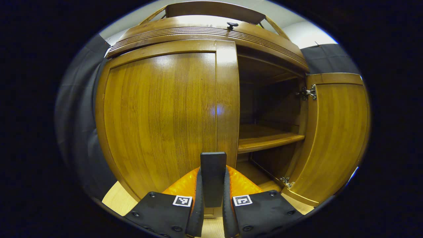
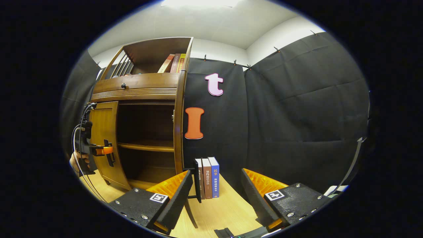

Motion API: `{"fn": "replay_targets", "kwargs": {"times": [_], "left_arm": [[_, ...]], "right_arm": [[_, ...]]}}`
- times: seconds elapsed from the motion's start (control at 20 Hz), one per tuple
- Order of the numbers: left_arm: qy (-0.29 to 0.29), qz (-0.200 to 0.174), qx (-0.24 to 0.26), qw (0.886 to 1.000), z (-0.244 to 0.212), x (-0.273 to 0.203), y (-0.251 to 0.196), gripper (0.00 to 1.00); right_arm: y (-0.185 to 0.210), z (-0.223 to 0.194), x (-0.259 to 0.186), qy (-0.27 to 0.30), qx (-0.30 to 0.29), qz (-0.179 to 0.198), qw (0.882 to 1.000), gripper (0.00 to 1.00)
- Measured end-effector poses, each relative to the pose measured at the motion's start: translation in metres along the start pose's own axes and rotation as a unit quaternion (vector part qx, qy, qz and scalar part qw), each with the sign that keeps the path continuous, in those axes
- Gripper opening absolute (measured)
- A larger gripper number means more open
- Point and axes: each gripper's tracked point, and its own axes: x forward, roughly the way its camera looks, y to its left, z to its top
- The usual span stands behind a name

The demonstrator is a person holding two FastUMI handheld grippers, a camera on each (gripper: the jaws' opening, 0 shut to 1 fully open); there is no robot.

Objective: Open the right door of the double-door shoe cabinet with the right hand, and open the left door with the left hand.

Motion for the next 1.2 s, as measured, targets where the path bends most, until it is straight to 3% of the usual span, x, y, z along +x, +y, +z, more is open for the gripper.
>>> {"fn": "replay_targets", "kwargs": {"times": [0.15, 0.65, 1.2], "left_arm": [[-0.001, -0.020, 0.001, 1.000, -0.002, -0.021, 0.002, 0.29], [-0.003, -0.053, 0.005, 0.999, -0.005, -0.079, 0.015, 0.33], [-0.008, -0.063, 0.006, 0.998, -0.006, -0.139, 0.049, 0.32]], "right_arm": [[0.009, 0.005, -0.002, -0.003, 0.004, 0.005, 1.000, 0.91], [0.045, 0.023, -0.014, -0.006, 0.003, 0.032, 0.999, 0.91], [0.089, 0.031, -0.020, -0.011, 0.000, 0.071, 0.997, 0.91]]}}
